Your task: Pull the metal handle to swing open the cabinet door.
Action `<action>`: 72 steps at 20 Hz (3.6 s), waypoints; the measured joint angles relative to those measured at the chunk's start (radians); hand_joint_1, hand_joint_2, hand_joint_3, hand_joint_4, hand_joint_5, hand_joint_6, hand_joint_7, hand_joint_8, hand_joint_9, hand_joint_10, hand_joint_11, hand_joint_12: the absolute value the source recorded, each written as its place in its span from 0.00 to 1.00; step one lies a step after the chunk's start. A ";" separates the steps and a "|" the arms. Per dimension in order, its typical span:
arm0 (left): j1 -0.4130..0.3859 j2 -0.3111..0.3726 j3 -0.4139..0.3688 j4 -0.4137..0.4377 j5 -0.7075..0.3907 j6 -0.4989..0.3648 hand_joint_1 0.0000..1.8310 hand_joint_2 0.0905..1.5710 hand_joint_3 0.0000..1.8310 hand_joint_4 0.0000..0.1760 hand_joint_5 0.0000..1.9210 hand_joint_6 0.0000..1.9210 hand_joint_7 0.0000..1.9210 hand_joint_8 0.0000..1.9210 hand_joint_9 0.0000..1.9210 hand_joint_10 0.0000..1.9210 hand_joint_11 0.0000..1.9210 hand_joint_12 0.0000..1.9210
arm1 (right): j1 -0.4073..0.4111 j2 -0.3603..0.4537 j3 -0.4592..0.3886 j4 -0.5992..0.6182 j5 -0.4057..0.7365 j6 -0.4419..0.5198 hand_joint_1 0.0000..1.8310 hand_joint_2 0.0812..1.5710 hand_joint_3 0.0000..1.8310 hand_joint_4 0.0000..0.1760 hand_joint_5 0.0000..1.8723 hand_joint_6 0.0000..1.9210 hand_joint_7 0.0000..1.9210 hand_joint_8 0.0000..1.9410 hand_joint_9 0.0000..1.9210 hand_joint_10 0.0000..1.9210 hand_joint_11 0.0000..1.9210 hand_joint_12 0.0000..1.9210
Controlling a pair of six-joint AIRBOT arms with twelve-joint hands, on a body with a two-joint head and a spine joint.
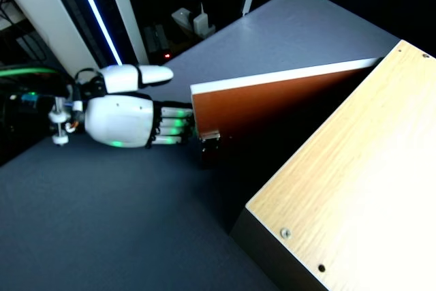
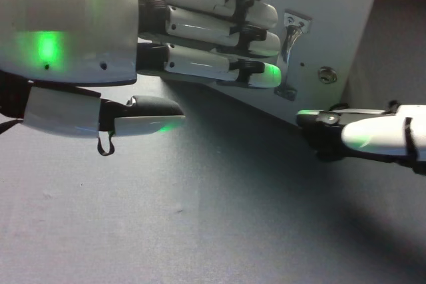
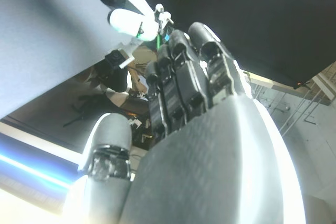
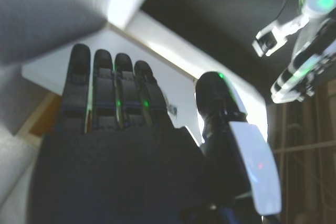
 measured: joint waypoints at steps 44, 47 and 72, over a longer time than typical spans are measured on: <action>0.000 0.000 0.000 0.000 0.000 0.000 0.00 1.00 0.13 0.00 0.18 0.00 0.20 0.00 0.19 0.00 0.00 0.40 | -0.061 -0.126 0.496 -0.127 0.046 0.161 0.00 1.00 0.00 0.00 0.05 0.00 0.05 0.00 0.06 0.00 0.00 0.24; 0.000 0.000 0.000 0.000 0.000 0.000 0.00 1.00 0.13 0.00 0.18 0.00 0.20 0.00 0.19 0.00 0.00 0.40 | -0.037 -0.135 0.496 -0.118 0.028 0.162 0.00 1.00 0.00 0.00 0.05 0.00 0.05 0.00 0.06 0.00 0.00 0.23; 0.000 0.000 0.000 0.000 0.000 0.000 0.00 0.93 0.00 0.00 0.18 0.00 0.20 0.00 0.18 0.00 0.00 0.39 | 0.115 -0.233 0.445 0.011 -0.072 0.161 0.00 1.00 0.00 0.00 0.05 0.00 0.06 0.00 0.06 0.00 0.00 0.22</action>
